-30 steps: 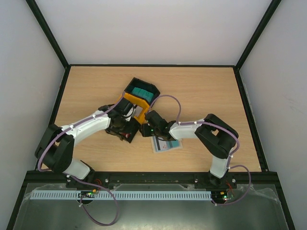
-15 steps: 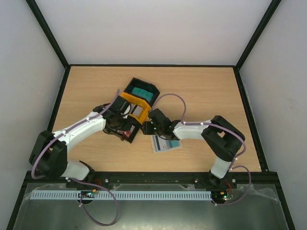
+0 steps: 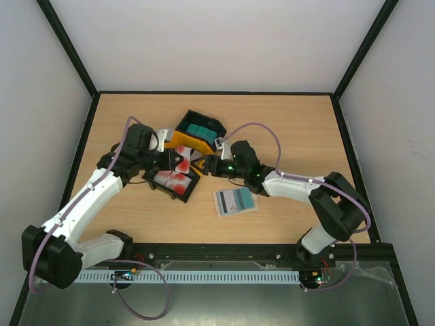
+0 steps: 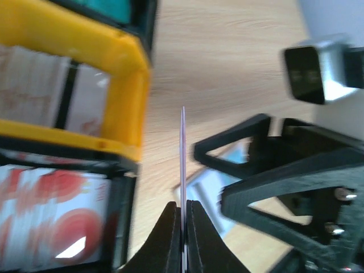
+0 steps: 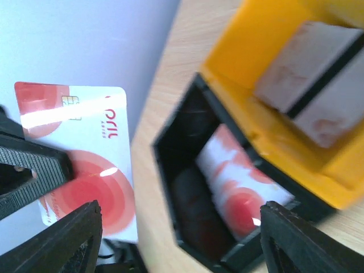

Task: Put the credit cards into the card holder
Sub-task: Pick up the credit card from the storage box.

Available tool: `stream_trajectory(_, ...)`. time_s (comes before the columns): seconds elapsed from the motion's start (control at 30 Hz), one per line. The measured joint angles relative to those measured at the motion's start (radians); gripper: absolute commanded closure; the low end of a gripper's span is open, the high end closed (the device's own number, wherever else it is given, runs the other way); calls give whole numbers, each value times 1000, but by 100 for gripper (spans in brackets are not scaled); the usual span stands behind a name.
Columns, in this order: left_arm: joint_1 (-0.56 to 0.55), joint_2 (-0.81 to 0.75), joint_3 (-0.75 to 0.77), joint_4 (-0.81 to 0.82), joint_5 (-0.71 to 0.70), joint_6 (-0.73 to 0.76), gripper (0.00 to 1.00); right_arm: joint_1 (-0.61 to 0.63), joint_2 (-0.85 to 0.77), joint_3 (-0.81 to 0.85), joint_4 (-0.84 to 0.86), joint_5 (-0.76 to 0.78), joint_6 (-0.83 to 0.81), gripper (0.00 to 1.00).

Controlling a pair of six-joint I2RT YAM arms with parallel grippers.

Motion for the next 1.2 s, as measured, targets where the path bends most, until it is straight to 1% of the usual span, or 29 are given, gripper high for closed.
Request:
stream_trajectory(0.17,34,-35,10,85,212,-47,97,-9,-6,0,183,-126,103,41)
stream_trajectory(0.27,52,-43,10,130,299,-80,98,-12,-13,0,264,-173,147,58)
stream_trajectory(0.3,58,-45,10,141,319,-92,98,-15,-13,0,288,-187,161,66)
stream_trajectory(0.37,65,-48,10,158,345,-107,97,-18,-17,0,316,-205,179,74)
stream_trajectory(0.4,69,-50,10,163,354,-114,97,-19,-20,-1,333,-213,194,81)
stream_trajectory(0.47,74,-56,10,174,374,-125,93,-22,-31,-10,369,-219,216,93)
stream_trajectory(0.5,77,-61,9,179,384,-131,90,-23,-39,-15,383,-220,222,97)
stream_trajectory(0.53,82,-67,9,183,392,-137,85,-24,-48,-26,401,-220,238,98)
stream_trajectory(0.57,85,-71,8,187,397,-143,77,-27,-58,-33,418,-222,245,98)
stream_trajectory(0.6,89,-74,7,191,404,-148,71,-27,-70,-38,432,-223,256,98)
stream_trajectory(0.67,94,-77,6,201,420,-151,65,-28,-90,-44,445,-218,265,98)
stream_trajectory(0.87,145,-115,2,200,435,-153,60,-43,-111,-66,444,-194,280,98)
stream_trajectory(1.0,171,-123,-18,201,436,-153,61,-47,-122,-77,446,-190,287,98)
stream_trajectory(1.2,173,-111,-47,196,465,-142,61,-47,-129,-80,469,-198,302,98)
